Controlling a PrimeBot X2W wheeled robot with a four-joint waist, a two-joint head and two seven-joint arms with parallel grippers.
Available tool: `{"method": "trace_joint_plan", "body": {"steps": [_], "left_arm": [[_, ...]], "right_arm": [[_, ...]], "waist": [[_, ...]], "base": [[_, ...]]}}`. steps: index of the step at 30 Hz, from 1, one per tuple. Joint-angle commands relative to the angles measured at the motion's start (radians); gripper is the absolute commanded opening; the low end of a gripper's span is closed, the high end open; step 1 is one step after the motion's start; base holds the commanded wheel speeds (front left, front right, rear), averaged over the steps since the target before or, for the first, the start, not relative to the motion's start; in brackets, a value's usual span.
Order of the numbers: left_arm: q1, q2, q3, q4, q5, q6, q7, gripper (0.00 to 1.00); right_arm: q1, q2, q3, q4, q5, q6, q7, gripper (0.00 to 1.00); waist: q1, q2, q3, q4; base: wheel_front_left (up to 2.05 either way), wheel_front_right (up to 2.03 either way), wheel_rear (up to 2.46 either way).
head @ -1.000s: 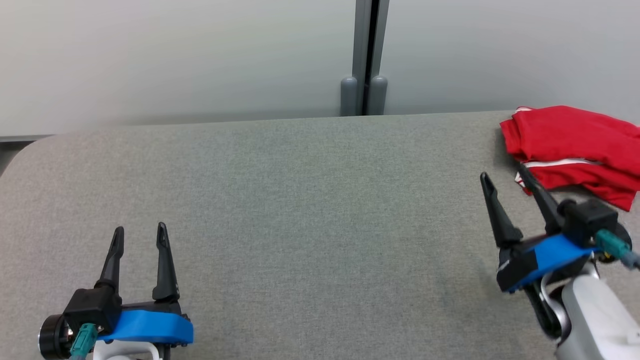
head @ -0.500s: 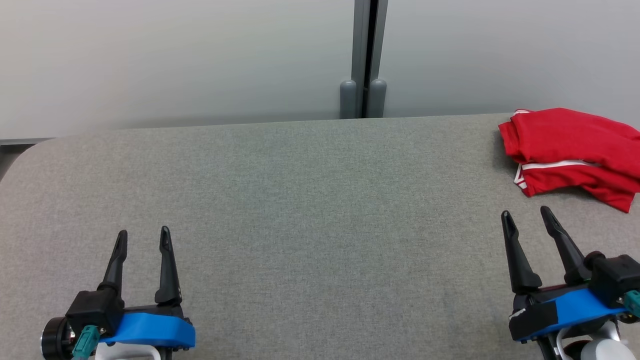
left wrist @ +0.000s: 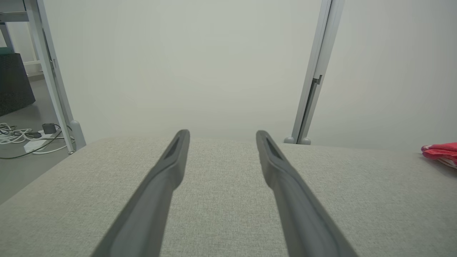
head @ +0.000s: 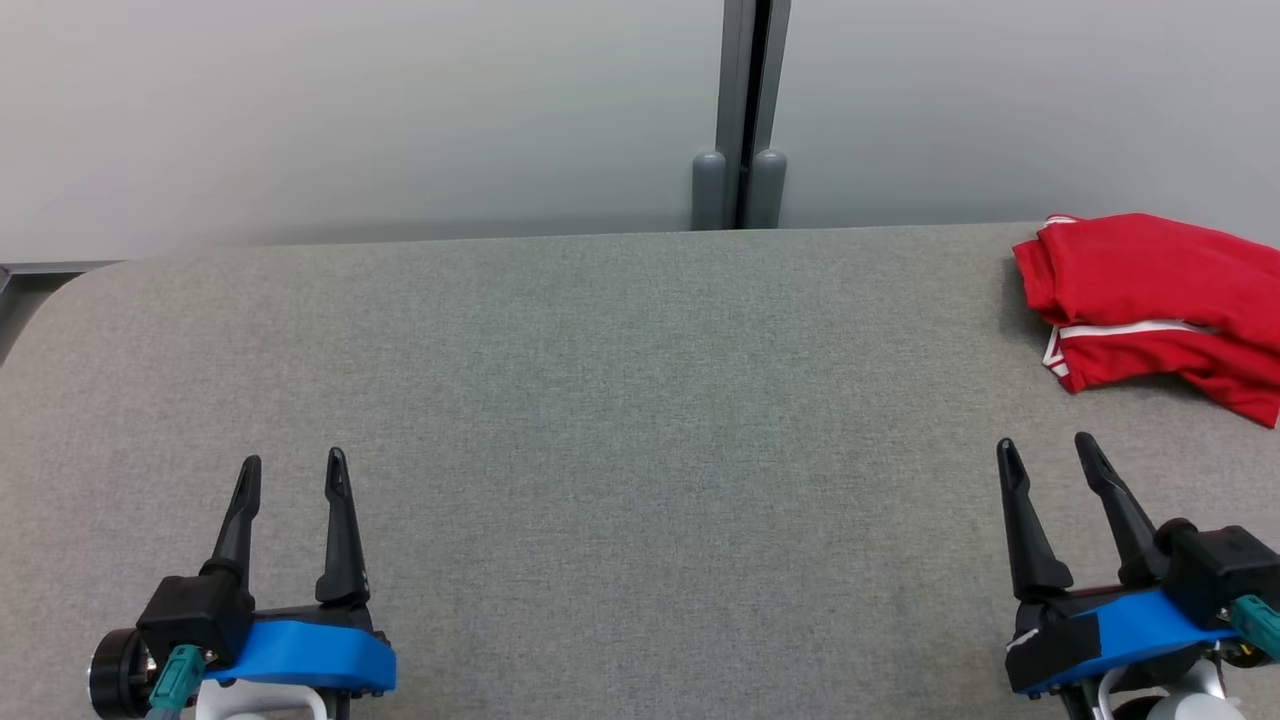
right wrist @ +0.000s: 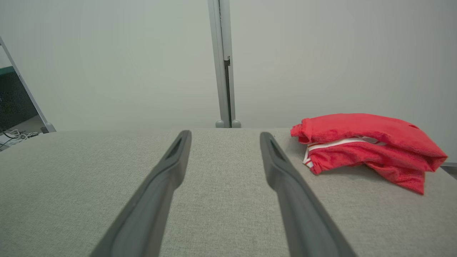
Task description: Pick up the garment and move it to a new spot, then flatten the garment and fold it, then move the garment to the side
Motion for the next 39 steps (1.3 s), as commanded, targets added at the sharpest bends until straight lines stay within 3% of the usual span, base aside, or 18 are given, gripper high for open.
{"method": "trace_joint_plan", "body": {"steps": [1, 15, 16, 20, 39], "left_arm": [[-0.013, 0.005, -0.007, 0.003, -0.005, 0.004, 0.001, 1.00], [-0.017, 0.013, -0.010, 0.017, -0.014, 0.015, -0.004, 1.00], [-0.002, 0.007, -0.010, 0.020, -0.011, 0.012, 0.000, 0.00], [0.016, -0.005, -0.007, 0.052, -0.023, 0.011, 0.006, 0.00], [-0.005, -0.015, 0.029, 0.050, -0.369, -0.016, 0.092, 0.00]], "right_arm": [[-0.018, 0.007, -0.003, 0.013, -0.010, 0.000, -0.007, 1.00], [-0.042, 0.016, -0.005, 0.072, -0.014, 0.000, -0.029, 1.00], [-0.029, 0.012, -0.004, 0.072, -0.008, 0.000, -0.025, 0.00], [-0.014, 0.013, -0.006, 0.106, 0.007, 0.000, -0.020, 0.00], [-0.031, 0.014, -0.021, 0.126, 0.364, 0.000, 0.040, 0.00]], "waist": [[0.0000, 0.0000, 0.000, 0.002], [0.0000, 0.0000, -0.005, 0.001], [0.0000, 0.0000, -0.006, 0.001], [0.0002, 0.0000, -0.006, 0.001], [0.0002, 0.0000, -0.013, 0.001]], "base": [[0.00, 0.00, 0.00], [0.00, 0.00, 0.00], [0.00, 0.00, 0.00], [0.00, 0.00, 0.00], [0.00, 0.00, 0.00]]}}
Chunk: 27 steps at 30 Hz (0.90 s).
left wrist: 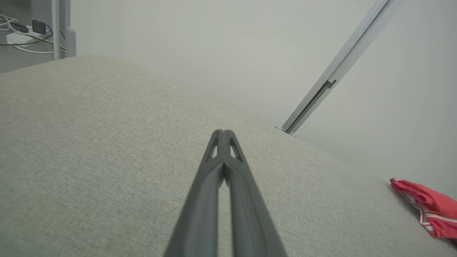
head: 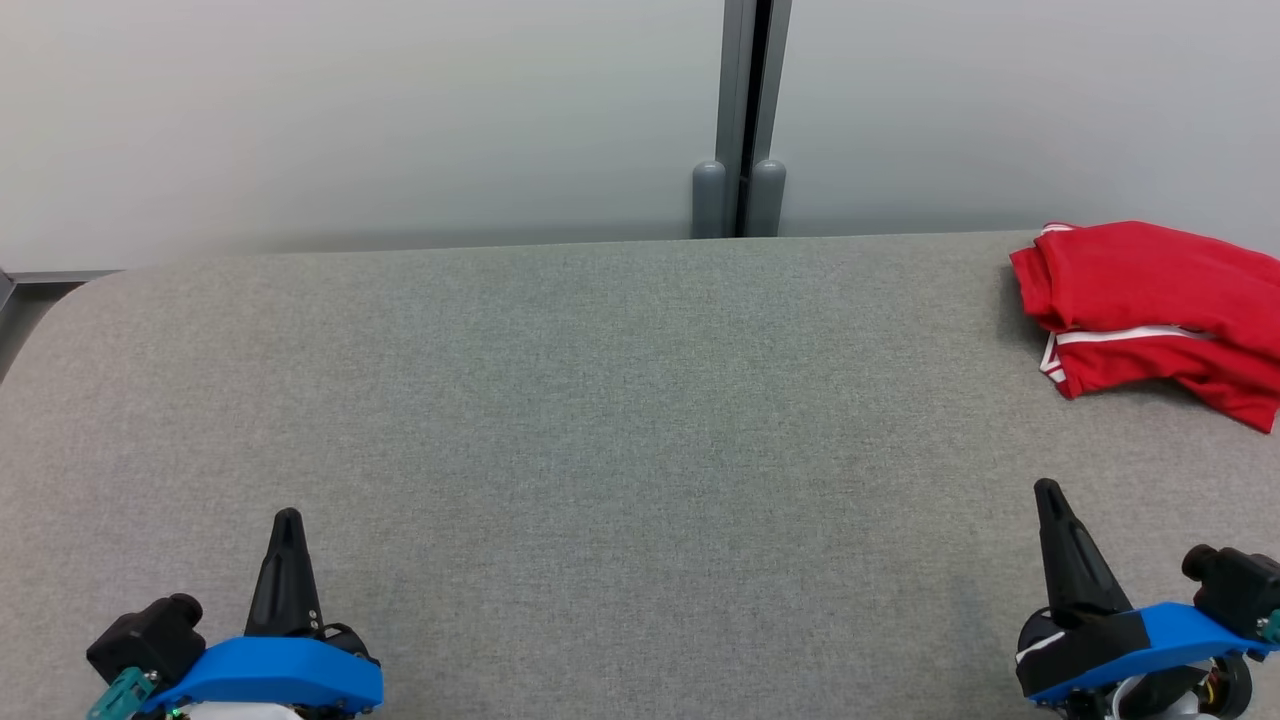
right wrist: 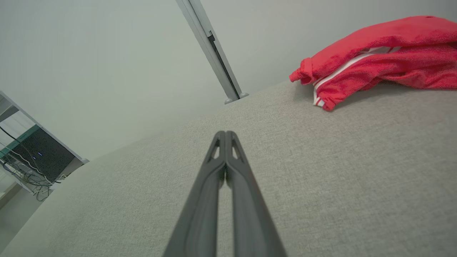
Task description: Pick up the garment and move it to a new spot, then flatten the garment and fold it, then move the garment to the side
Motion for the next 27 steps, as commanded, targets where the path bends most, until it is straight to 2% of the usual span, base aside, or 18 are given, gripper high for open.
{"method": "trace_joint_plan", "body": {"steps": [1, 27], "left_arm": [[-0.030, 0.002, 0.011, -0.017, -0.040, -0.006, 0.008, 0.00], [-0.053, -0.008, 0.048, -0.019, -0.415, -0.036, 0.100, 0.00]], "right_arm": [[-0.026, 0.000, -0.004, -0.009, 0.045, 0.000, 0.005, 0.00], [-0.045, 0.001, -0.020, 0.014, 0.430, 0.000, 0.070, 0.00]], "waist": [[-0.0001, -0.0001, -0.001, 0.000], [-0.0001, -0.0001, -0.010, 0.000]], "base": [[0.00, 0.00, 0.00], [0.00, 0.00, 0.00]]}}
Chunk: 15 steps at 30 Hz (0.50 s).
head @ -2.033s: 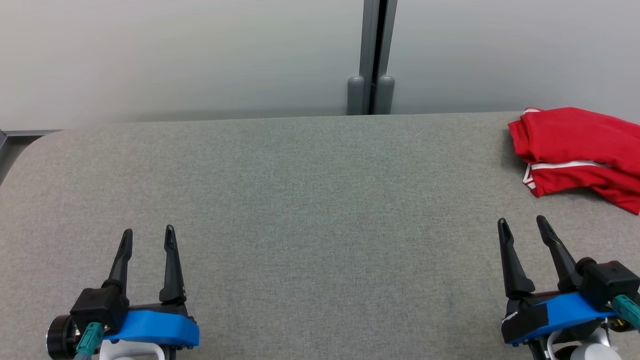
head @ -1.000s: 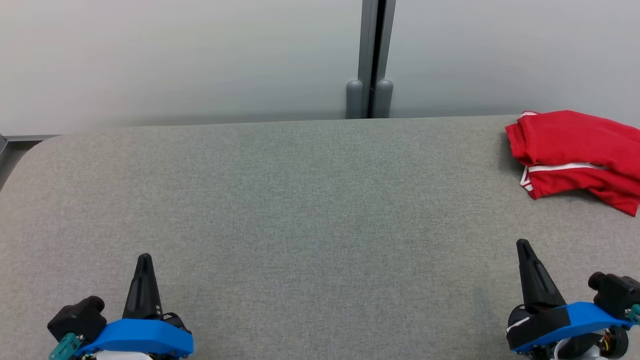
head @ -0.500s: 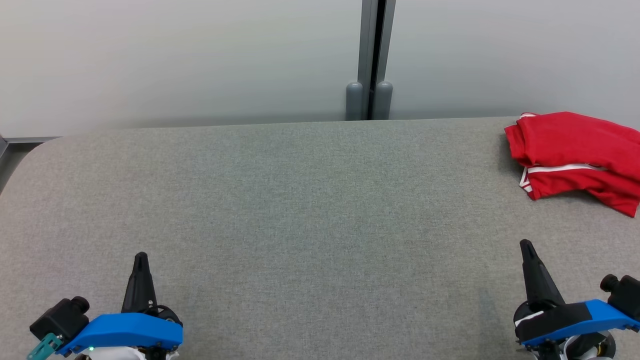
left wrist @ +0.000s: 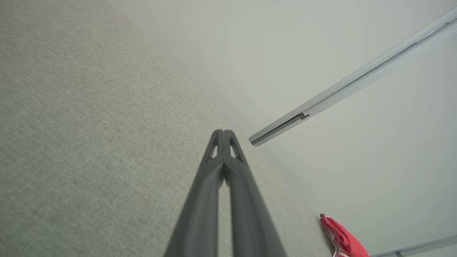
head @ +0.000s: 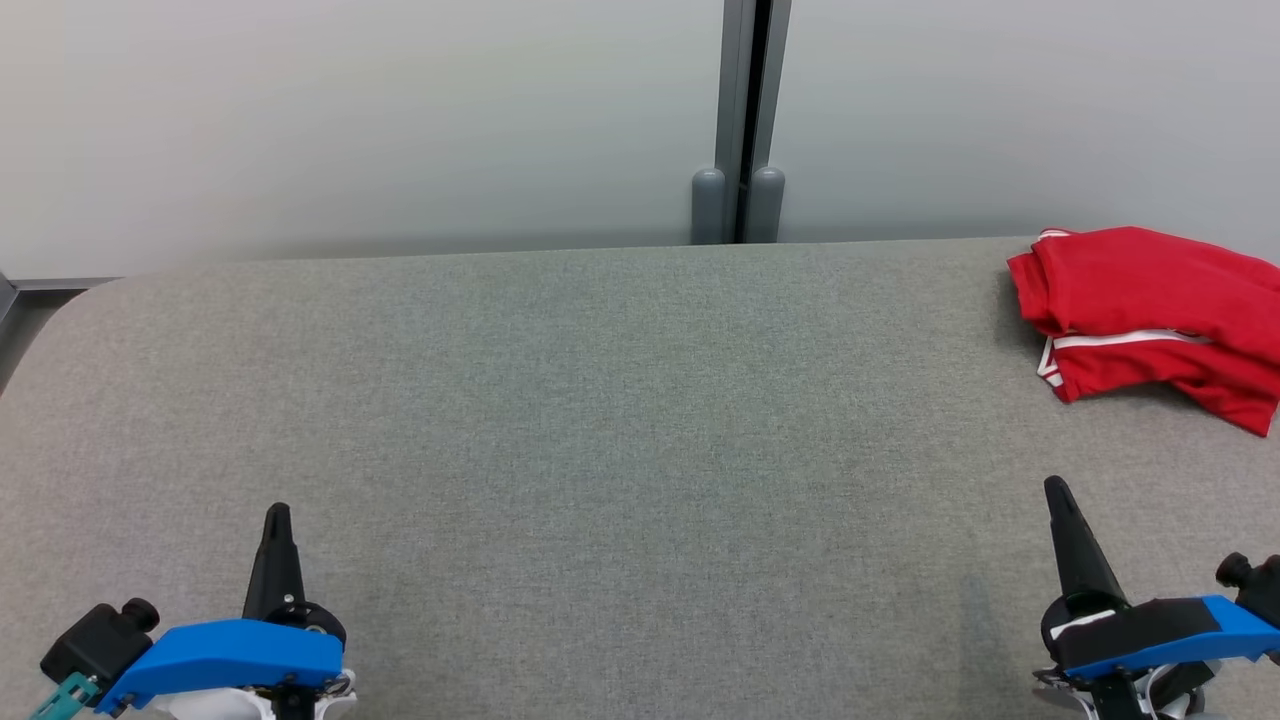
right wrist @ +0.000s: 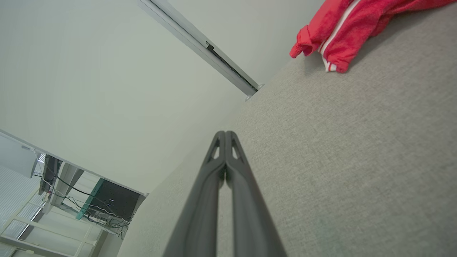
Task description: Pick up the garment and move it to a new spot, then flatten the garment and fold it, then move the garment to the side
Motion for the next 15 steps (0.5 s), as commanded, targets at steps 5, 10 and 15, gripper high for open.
{"method": "trace_joint_plan", "body": {"steps": [5, 10, 15], "left_arm": [[-0.032, 0.002, 0.011, -0.014, -0.082, -0.013, 0.019, 0.00], [-0.034, 0.001, 0.017, -0.014, -0.138, -0.017, 0.033, 0.00], [-0.037, 0.000, 0.022, -0.014, -0.180, -0.020, 0.044, 0.00]], "right_arm": [[-0.029, 0.000, -0.007, -0.004, 0.085, 0.000, 0.014, 0.00], [-0.032, 0.000, -0.009, 0.000, 0.142, 0.000, 0.024, 0.00], [-0.033, 0.001, -0.011, 0.003, 0.187, 0.000, 0.031, 0.00]], "waist": [[0.0000, -0.0001, -0.002, 0.000], [0.0000, -0.0001, -0.004, 0.000], [0.0000, -0.0001, -0.005, 0.000]], "base": [[0.00, 0.00, 0.00], [0.00, 0.00, 0.00], [0.00, 0.00, 0.00]]}}
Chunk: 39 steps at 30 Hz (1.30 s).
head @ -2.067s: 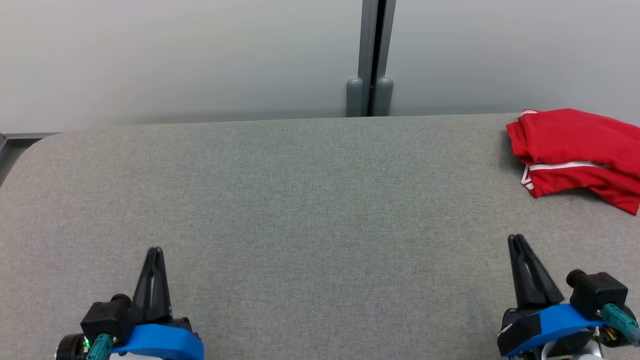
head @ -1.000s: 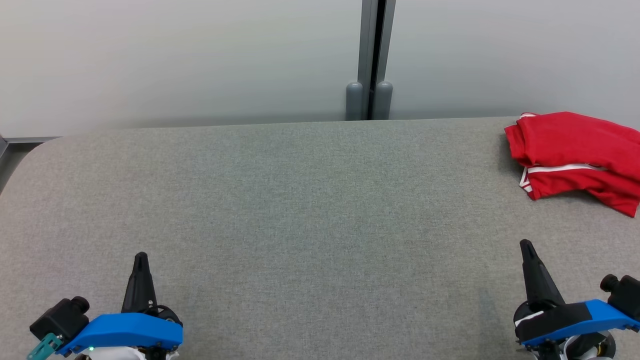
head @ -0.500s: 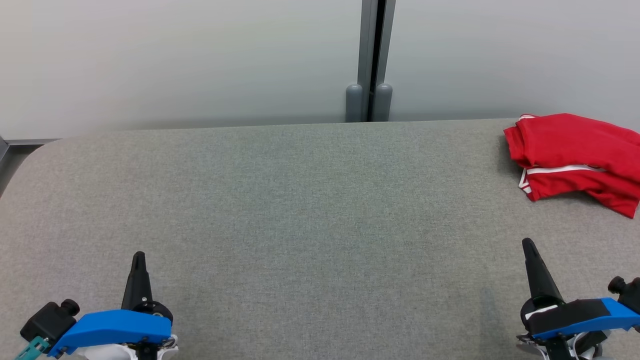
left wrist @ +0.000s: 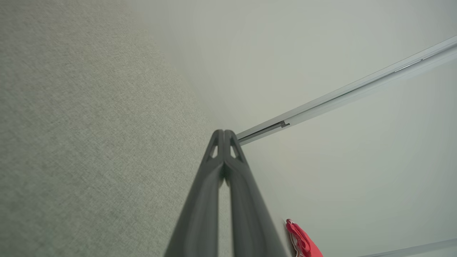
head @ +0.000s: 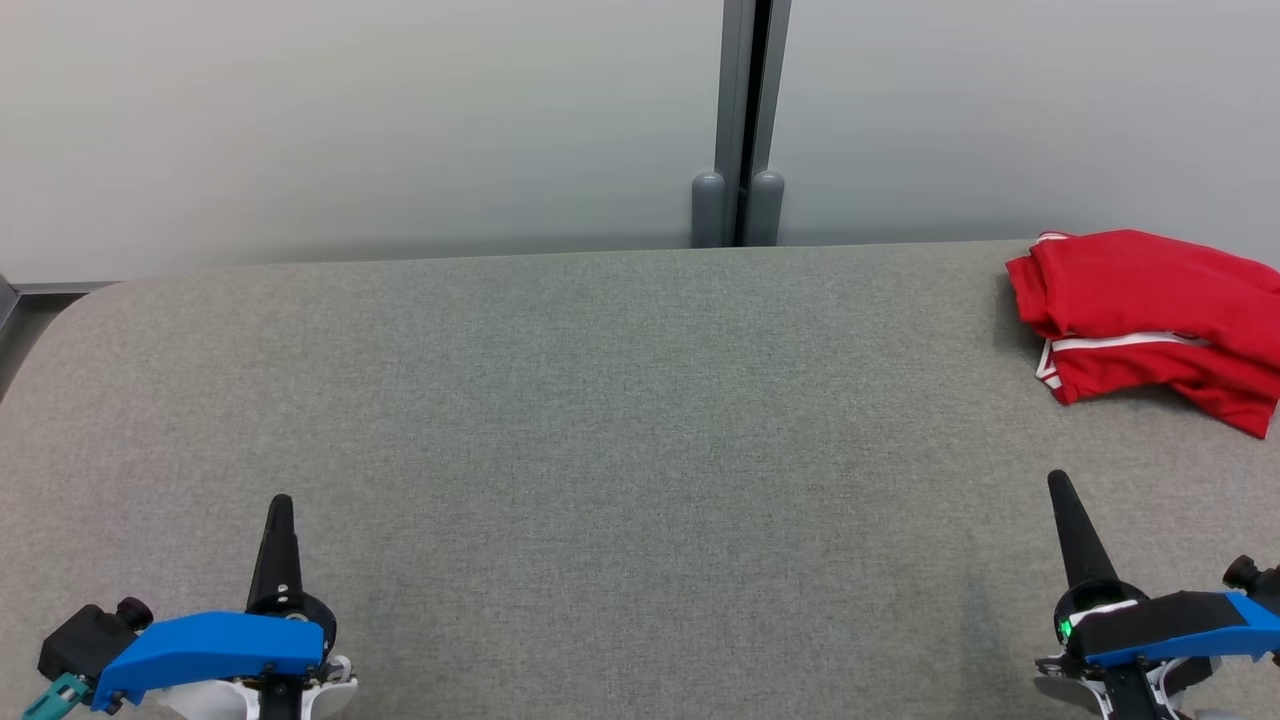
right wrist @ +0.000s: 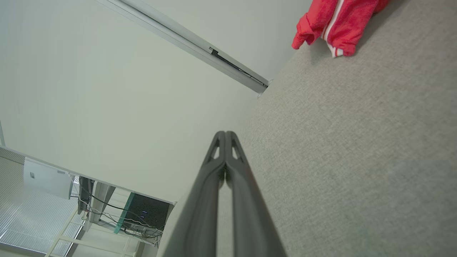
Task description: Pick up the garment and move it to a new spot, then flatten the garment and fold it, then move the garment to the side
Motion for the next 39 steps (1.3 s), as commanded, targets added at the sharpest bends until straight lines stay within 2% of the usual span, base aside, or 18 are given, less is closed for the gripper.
{"method": "trace_joint_plan", "body": {"steps": [1, 39], "left_arm": [[-0.023, 0.004, 0.009, -0.012, -0.021, -0.006, 0.004, 0.00], [-0.043, -0.008, 0.044, -0.012, -0.358, -0.033, 0.090, 0.00]], "right_arm": [[-0.021, 0.000, -0.004, -0.005, 0.025, 0.000, 0.004, 0.00], [-0.038, 0.002, -0.019, 0.019, 0.372, 0.001, 0.063, 0.00]], "waist": [[0.0000, 0.0000, 0.000, 0.000], [-0.0001, 0.0000, -0.014, -0.001]], "base": [[0.00, 0.00, 0.00], [0.00, 0.00, 0.00]]}}
